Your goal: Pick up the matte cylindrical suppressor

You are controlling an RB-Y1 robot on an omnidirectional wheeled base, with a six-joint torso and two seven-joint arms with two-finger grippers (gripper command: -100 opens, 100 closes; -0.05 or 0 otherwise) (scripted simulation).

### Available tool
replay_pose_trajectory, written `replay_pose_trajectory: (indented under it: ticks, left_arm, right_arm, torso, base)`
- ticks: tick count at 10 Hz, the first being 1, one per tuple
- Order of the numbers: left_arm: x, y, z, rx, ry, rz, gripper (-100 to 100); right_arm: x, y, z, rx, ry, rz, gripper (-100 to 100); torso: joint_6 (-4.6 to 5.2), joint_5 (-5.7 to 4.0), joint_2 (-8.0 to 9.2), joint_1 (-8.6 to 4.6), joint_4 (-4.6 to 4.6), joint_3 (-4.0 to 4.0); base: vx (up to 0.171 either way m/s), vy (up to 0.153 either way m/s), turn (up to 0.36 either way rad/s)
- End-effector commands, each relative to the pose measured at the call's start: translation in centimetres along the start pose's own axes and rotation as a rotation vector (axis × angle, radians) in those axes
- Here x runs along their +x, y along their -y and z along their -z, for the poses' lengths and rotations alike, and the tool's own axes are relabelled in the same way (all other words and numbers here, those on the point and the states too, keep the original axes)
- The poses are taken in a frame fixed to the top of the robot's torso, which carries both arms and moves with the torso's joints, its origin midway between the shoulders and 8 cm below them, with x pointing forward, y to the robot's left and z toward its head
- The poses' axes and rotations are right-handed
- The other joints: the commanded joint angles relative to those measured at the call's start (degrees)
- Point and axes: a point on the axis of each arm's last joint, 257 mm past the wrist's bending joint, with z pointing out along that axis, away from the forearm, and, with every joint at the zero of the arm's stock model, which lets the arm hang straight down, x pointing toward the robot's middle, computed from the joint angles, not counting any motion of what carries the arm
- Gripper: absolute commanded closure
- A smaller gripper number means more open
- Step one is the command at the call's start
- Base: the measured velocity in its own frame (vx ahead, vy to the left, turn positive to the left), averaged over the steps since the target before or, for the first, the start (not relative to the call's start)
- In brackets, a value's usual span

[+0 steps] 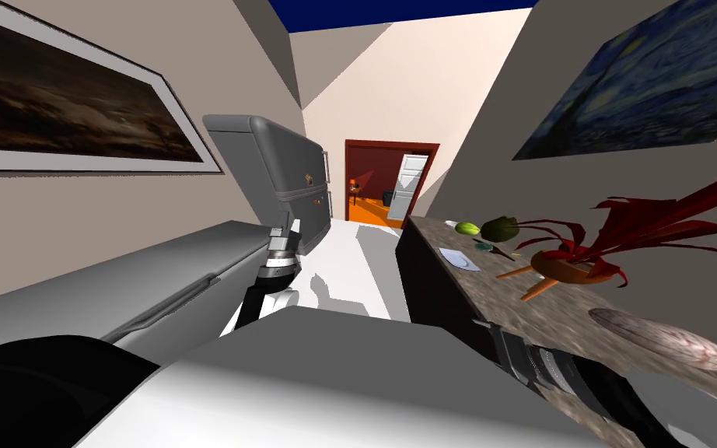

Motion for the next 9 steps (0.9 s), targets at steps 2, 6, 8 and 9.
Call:
replay_pose_trajectory:
  ticks: [2,6,8,9]
  left_arm:
    - [0.0,0.0,0.0,0.0,0.0,0.0,0]
    - [0.0,0.0,0.0,0.0,0.0,0.0,0]
    - [0.0,0.0,0.0,0.0,0.0,0.0,0]
    - [0.0,0.0,0.0,0.0,0.0,0.0,0]
  right_arm:
    - [5.8,-0.7,2.7,-0.056,-0.161,0.064,-100]
    - [9.4,-1.1,4.7,-0.1,-0.268,0.11,-100]
    - [13.1,-1.7,7.3,-0.148,-0.376,0.155,-100]
    - [14.3,-1.8,8.2,-0.165,-0.413,0.171,-100]
  torso:
    - [0.0,-0.01,-0.05,-0.07,-0.01,-0.03]
    - [0.01,-0.03,0.0,-0.13,0.0,0.0]
    - [0.02,-0.01,0.0,-0.06,0.0,0.0]
    - [0.02,-0.03,-0.03,-0.12,0.0,-0.02]
  base:
    - [0.065,-0.115,0.109]
    - [0.041,-0.101,0.039]
    - [0.054,-0.12,0.021]
    - [0.062,-0.13,0.006]
